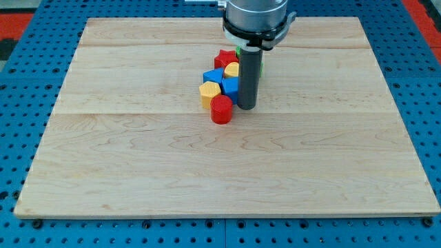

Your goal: Separate the blue blocks from the yellow blocks

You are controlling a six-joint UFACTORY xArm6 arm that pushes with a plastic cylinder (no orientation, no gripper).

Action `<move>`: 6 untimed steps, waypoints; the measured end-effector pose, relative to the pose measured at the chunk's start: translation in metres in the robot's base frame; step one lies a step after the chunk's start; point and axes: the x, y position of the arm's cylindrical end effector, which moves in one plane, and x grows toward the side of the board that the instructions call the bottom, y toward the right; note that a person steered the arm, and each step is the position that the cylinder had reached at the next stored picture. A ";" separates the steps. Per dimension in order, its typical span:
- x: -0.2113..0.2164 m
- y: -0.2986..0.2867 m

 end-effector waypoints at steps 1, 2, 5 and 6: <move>-0.008 -0.004; -0.002 0.021; -0.047 -0.066; -0.079 -0.112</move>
